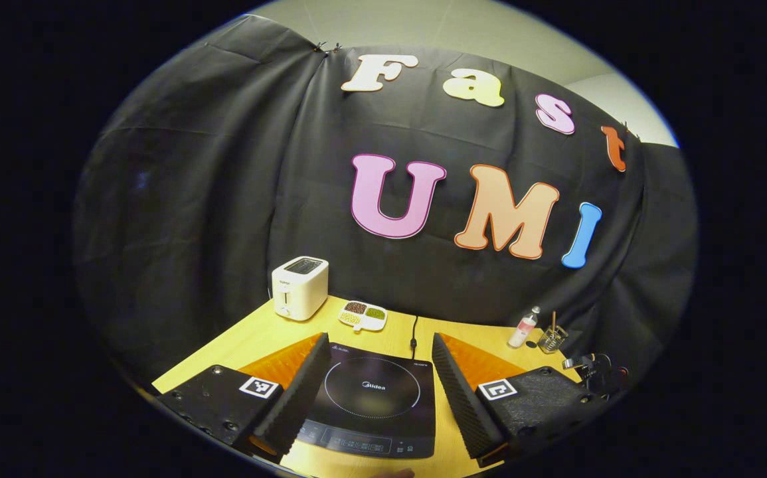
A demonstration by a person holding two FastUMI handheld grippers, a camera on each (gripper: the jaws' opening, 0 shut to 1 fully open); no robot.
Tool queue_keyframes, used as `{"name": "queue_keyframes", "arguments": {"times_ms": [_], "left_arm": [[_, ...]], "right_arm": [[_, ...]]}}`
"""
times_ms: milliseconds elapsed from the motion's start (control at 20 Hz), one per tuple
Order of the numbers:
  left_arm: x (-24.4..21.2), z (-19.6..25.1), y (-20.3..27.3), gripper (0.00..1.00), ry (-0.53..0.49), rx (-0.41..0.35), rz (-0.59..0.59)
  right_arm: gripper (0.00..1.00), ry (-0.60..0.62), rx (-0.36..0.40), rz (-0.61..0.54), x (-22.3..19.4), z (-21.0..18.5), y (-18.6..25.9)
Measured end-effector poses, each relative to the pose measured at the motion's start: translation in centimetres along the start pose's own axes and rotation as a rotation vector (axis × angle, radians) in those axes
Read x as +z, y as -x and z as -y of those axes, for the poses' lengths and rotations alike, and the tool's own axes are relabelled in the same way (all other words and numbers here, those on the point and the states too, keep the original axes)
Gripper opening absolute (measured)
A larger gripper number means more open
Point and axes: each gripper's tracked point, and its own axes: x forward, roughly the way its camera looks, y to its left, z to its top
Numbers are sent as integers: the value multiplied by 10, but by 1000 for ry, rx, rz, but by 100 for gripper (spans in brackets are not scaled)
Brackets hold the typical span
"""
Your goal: First push the handle of the pot to place it horizontally, then grasp the pot with both hands and set it on the induction cooktop.
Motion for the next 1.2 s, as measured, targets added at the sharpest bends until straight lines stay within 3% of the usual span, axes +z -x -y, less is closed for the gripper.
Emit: {"name": "queue_keyframes", "arguments": {"times_ms": [300, 350, 400, 600, 1050, 1200], "left_arm": [[-6, 7, 6, 94, -3, 33, -6], [-5, 8, 6, 89, -3, 39, -5], [-7, 11, 7, 94, -3, 45, -6], [-9, 17, 10, 94, -14, 71, -9], [-18, 53, 13, 94, -69, 117, -32], [-26, 69, 11, 94, -90, 110, -64]], "right_arm": [[2, -20, -19, -12, 10, 31, -7], [3, -25, -23, -13, 11, 38, -8], [3, -30, -27, -12, 15, 45, -9], [3, -51, -29, -7, 33, 70, -15], [2, -92, 45, 35, 69, 103, -28], [3, -40, 56, 71, 66, 107, -23]]}}
